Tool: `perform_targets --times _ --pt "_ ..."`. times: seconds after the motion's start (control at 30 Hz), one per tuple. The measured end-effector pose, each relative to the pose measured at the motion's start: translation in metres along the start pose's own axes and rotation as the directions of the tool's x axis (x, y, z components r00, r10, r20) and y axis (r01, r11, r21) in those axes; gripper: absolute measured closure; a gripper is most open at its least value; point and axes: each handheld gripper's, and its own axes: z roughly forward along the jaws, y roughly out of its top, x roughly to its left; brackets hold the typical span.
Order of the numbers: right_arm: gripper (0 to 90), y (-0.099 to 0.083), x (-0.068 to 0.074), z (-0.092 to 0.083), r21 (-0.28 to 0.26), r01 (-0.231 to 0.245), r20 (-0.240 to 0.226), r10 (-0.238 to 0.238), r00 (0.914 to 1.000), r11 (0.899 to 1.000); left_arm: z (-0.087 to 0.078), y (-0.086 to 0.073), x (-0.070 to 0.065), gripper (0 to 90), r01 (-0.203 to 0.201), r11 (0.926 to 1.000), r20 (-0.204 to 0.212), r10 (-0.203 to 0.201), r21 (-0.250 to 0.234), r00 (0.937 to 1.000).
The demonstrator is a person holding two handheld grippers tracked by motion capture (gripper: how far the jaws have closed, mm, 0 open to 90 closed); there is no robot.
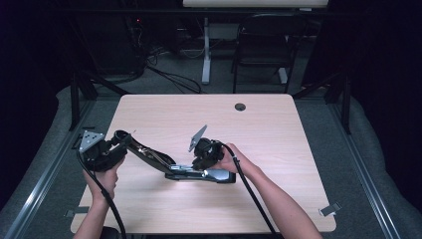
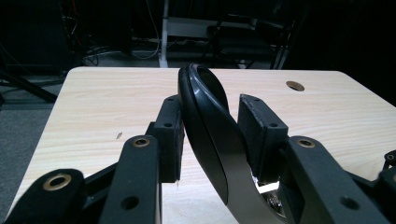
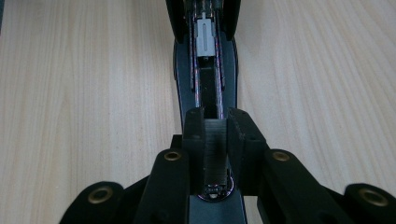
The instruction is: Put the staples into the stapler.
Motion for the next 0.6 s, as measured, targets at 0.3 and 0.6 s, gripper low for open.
perform_targets --times 0.3,0.6 --pt "78.3 -0.0003 0.0002 -0.0006 0.002 0.010 -0.001 -0.010 0.9999 1.000 0.0000 0.0000 0.0001 61.9 0.000 1.0000 -0.001 0.000 0.000 1.0000" --pt "78.2 -0.0020 0.0004 -0.0010 0.015 0.024 0.000 -0.024 0.9997 1.000 0.0001 0.0000 -0.0005 61.9 -0.001 1.0000 0.001 0.001 -0.003 1.0000"
